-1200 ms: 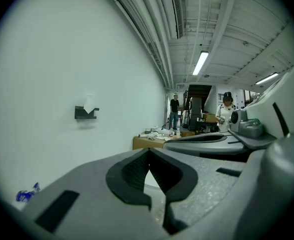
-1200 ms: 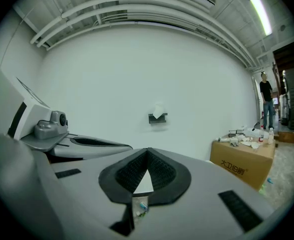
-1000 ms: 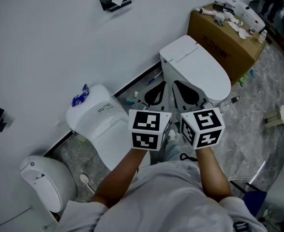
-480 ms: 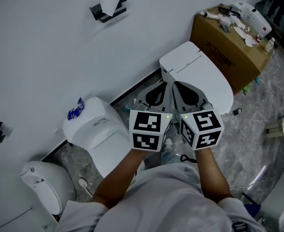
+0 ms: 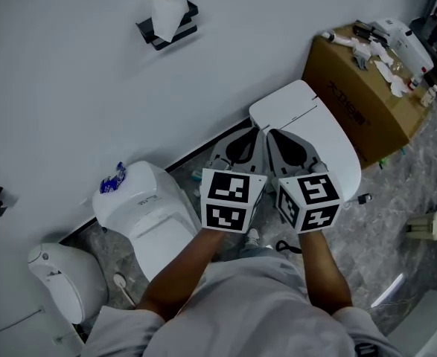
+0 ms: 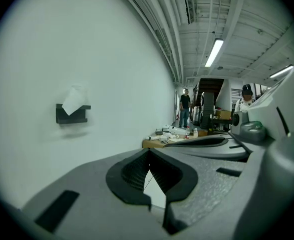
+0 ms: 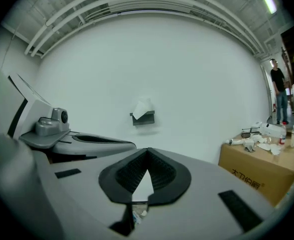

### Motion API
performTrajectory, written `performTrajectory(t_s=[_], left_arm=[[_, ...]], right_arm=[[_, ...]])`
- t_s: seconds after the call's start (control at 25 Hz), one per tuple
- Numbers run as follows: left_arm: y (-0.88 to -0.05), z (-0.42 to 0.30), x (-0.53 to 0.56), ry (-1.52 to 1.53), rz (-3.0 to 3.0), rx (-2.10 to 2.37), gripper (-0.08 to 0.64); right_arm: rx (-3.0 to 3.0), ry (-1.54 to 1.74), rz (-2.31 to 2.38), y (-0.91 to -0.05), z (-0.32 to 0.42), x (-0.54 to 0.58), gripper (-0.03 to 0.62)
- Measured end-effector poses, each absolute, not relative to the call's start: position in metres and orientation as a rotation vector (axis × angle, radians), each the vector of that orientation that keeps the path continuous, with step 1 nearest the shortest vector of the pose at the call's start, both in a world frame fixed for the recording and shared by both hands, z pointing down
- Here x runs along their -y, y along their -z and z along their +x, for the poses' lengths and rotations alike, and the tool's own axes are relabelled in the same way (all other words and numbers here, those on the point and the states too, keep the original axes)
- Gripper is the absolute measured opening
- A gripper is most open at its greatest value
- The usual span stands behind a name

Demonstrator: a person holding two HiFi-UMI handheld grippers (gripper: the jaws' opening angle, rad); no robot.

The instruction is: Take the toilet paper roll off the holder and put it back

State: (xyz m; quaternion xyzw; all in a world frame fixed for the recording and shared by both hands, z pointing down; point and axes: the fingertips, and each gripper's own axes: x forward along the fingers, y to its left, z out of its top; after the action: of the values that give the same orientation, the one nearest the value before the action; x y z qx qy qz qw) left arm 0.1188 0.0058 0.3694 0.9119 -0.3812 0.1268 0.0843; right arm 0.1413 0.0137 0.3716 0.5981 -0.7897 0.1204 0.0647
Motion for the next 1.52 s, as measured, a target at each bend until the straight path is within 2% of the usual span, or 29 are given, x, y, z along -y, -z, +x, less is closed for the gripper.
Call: performTrajectory(t_s=[0.72,1.52], left_arm=[[-0.356,0.096,0.050,-0.348,2.641,1.319,0.005],[-0.332,0.018,0.194,-0.259,2.587,1.462,0.005]], right_arm=[[2.500,-0.304,1.638,-0.355,0.122,0.045,0.002],[2.591,-0.230,1.530,-0.329,0.053,0.191,0.002]])
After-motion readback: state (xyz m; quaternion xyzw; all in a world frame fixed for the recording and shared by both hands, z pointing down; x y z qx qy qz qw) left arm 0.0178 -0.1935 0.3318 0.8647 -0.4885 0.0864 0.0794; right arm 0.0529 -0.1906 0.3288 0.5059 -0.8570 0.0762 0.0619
